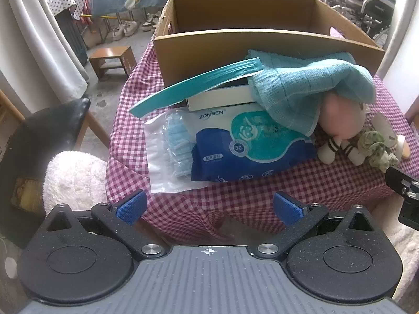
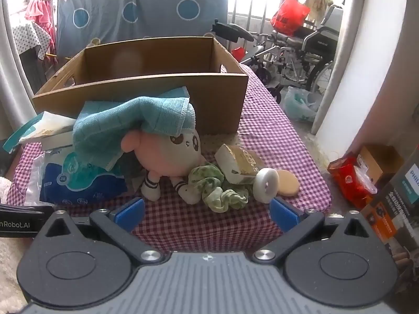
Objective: Organize soft objects
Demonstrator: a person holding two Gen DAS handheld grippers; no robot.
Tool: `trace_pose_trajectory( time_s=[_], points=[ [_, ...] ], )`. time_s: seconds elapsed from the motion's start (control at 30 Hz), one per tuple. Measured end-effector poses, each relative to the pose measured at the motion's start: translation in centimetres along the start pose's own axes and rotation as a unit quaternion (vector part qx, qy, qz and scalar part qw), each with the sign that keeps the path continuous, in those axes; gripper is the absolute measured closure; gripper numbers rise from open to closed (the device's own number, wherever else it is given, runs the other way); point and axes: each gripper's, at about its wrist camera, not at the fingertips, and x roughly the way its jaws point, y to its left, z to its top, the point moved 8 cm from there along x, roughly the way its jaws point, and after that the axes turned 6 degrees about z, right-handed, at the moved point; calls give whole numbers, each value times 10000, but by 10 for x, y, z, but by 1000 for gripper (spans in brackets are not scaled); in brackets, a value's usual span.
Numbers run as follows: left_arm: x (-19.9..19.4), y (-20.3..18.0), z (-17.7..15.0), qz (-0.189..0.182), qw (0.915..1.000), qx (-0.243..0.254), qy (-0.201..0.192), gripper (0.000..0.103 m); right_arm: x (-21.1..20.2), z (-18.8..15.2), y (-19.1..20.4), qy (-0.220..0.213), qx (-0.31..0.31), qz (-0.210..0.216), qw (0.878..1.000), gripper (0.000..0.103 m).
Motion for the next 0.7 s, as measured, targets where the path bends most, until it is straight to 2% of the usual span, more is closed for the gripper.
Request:
trace_pose_trajectory(
  time_s=[0.7],
  points=[
    [-2,4,0,60,10000,-53,16,0,0,-3,8,53,-161,79,9998,0]
  ],
)
